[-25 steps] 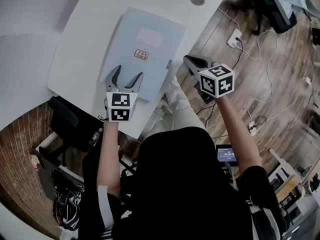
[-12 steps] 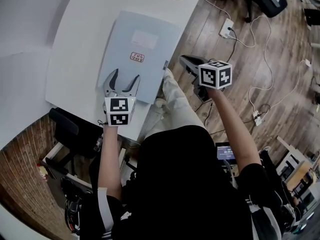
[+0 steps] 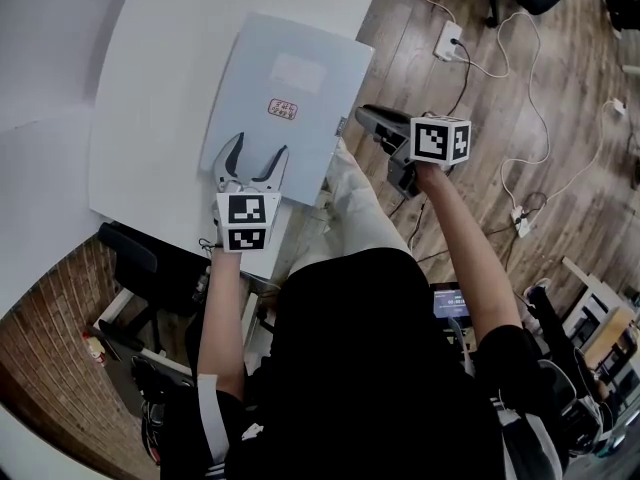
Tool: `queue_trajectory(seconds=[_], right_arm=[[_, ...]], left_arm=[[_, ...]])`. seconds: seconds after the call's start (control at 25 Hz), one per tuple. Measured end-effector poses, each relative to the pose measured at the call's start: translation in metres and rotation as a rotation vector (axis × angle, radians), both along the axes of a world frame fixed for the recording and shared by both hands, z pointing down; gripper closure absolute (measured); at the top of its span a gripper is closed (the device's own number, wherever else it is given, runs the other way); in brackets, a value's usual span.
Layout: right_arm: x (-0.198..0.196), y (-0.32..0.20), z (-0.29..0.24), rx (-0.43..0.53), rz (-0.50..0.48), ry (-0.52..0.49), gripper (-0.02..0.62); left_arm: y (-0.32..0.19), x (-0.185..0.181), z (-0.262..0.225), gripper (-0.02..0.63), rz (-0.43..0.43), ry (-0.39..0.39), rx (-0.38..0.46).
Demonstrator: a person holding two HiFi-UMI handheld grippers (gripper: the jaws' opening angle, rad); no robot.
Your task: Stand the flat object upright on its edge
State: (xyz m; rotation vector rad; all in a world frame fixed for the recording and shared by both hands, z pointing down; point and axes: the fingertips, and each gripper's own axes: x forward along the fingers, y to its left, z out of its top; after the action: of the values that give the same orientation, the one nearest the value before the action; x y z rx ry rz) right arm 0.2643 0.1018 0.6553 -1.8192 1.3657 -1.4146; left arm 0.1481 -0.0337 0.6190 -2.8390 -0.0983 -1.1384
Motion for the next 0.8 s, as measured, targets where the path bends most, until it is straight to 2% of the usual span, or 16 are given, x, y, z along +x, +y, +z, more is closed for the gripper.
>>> queue_trajectory(seconds=[0.16,0.36,0.48,0.64,0.8], right_arm=[[0.006,0.003,0.0,0.093,0.044,-0.123,0.392],[0.008,0.001,0.003,0.171,0.053,-0.218,0.362],[0.006,-0.002,-0.003,0.254,0.048,-0.302,0.336],[0.017,-0.01,-0.001,0.28,0.045,-0.286,0.33],[0.024,-0.017,0.005,0.292,0.036,-0.322,0.327]], left_arm=[[0.009,0.008,0.001,0.279,0.011,-0.003,0.001],[0.01,0.01,0.002,0.285,0.011,-0.01,0.001],[0.011,0.01,0.003,0.287,0.018,-0.012,-0.006],[0.011,0.01,0.002,0.287,0.024,-0.013,-0.007],[0.009,0.012,0.004,0.287,0.018,-0.016,-0.015]])
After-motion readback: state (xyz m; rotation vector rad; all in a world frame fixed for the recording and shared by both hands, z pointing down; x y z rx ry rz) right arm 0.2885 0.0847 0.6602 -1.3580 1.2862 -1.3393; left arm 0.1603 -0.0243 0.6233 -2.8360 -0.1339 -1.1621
